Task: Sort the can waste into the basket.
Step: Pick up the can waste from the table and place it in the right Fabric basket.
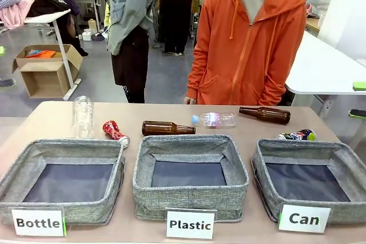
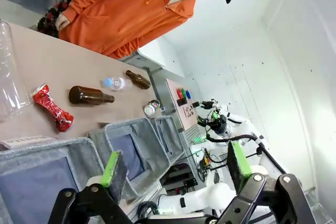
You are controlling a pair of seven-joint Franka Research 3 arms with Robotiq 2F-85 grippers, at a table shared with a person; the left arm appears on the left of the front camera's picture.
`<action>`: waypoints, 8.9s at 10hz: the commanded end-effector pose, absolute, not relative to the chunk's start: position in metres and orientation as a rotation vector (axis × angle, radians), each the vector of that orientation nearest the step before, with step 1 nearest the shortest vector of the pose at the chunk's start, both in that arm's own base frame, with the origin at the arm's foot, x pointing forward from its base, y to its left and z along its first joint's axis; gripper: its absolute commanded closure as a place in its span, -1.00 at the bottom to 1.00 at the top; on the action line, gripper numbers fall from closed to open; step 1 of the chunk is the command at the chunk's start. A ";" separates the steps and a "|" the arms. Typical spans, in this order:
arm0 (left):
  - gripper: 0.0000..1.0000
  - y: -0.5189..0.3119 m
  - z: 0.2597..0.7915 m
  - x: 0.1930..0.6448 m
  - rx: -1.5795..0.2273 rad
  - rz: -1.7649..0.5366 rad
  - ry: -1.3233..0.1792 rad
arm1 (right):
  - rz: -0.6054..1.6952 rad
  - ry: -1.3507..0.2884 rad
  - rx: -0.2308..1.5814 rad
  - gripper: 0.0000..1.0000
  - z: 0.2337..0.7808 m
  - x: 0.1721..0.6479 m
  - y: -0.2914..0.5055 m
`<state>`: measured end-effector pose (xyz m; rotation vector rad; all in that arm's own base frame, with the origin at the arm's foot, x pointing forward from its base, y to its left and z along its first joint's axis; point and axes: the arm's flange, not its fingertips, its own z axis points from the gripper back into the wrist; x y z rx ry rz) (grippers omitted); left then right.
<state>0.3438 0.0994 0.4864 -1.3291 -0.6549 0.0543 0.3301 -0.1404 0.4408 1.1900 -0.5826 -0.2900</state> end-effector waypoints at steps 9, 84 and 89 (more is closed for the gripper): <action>-1.00 0.101 0.487 0.343 -1.327 0.032 -0.650 | -0.134 -0.370 0.233 -1.00 0.459 0.417 -0.101; -1.00 0.083 0.486 0.266 -1.554 -0.176 -0.066 | 1.928 -0.189 -0.075 1.00 0.431 0.402 0.005; -1.00 0.083 0.486 0.266 -1.554 -0.176 -0.066 | 1.932 -0.154 -0.052 -0.18 0.426 0.404 -0.002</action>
